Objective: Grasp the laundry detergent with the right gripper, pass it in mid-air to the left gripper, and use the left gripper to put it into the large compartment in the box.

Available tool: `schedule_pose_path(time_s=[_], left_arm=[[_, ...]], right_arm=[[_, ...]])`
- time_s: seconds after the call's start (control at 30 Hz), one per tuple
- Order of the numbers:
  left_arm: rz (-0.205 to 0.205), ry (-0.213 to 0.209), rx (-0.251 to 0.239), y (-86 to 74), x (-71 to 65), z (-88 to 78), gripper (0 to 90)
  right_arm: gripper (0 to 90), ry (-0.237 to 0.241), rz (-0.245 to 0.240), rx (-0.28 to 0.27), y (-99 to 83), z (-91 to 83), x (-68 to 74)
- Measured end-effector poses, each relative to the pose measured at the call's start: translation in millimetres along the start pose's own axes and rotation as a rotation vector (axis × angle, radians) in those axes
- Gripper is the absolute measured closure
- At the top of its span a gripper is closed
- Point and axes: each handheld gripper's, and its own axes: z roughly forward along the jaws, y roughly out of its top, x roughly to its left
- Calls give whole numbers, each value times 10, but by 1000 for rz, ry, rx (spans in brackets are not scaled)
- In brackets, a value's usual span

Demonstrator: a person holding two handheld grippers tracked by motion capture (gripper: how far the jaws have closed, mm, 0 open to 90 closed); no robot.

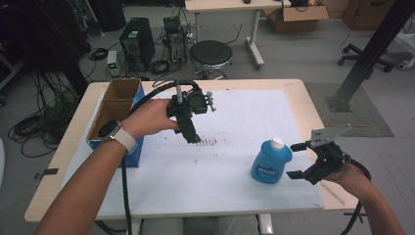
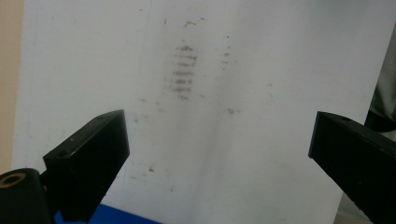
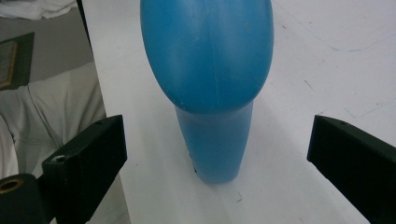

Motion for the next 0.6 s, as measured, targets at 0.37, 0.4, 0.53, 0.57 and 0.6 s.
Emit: schedule_pose_path(time_s=[0.37, 0.4, 0.53, 0.57, 0.6], left_arm=[[-1, -7, -2, 9, -5, 37, 56], [-1, -7, -1, 11, -5, 39, 56], [-1, -8, -2, 16, -10, 45, 56], [-2, -7, -6, 14, -13, 49, 56], [-2, -7, -4, 15, -12, 47, 56]], right_arm=[[47, 5, 26, -91, -142, 58, -17], [47, 5, 28, -98, -156, 66, -18], [46, 8, 31, -113, -194, 111, -22], [47, 10, 31, -116, -201, 120, -21], [47, 9, 30, -119, -207, 129, -22]])
